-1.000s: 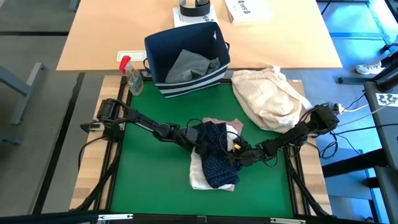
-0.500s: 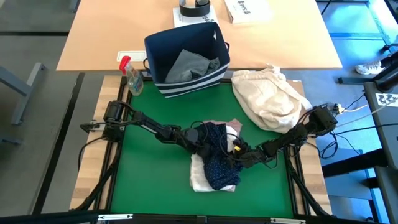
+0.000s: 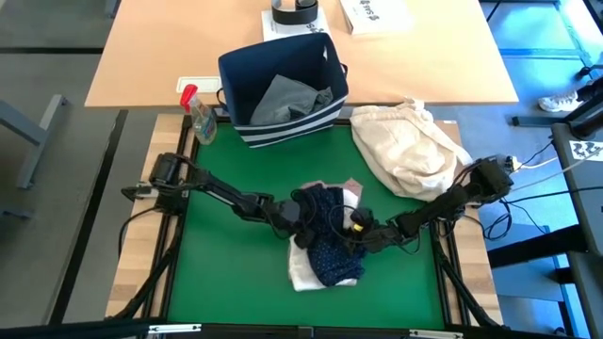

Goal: Fold laundry
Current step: Put the stacked polos into the blue laundry bin, then return to Home Position

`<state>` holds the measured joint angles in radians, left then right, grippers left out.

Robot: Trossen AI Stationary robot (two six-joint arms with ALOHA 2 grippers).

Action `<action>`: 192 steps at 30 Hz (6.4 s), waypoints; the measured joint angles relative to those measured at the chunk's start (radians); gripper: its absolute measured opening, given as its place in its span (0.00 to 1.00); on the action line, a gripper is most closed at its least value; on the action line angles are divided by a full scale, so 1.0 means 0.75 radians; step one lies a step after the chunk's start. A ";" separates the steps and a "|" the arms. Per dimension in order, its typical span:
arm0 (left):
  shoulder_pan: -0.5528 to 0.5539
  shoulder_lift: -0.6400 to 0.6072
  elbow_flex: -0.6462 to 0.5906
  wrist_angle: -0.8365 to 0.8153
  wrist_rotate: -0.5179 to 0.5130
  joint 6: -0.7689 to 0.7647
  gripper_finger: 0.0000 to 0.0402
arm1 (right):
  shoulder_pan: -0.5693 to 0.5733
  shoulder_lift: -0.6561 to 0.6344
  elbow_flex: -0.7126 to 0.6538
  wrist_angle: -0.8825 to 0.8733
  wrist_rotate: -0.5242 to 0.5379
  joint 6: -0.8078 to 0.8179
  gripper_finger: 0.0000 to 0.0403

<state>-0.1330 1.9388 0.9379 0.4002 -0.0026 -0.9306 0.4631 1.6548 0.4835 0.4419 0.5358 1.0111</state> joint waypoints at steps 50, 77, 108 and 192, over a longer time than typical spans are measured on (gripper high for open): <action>1.325 -0.733 0.330 -0.414 0.444 0.292 0.26 | -1.477 0.472 2.170 -1.104 -1.024 -1.016 0.16; 1.465 -0.286 0.338 -0.698 0.349 0.623 0.32 | -1.633 0.884 2.185 -1.206 -1.155 -1.158 0.21; 1.475 -0.387 1.108 -1.712 0.256 1.115 0.63 | -1.643 0.738 2.454 -1.560 -1.040 -1.287 0.70; 0.724 -2.289 -1.043 -0.426 0.406 0.955 0.63 | -0.853 -2.172 -0.501 -0.628 -0.732 -0.949 0.05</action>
<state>0.4098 0.2220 0.1557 0.0805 0.3016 -0.2144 -0.1768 0.0255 0.1077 -0.0289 -0.0132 0.2993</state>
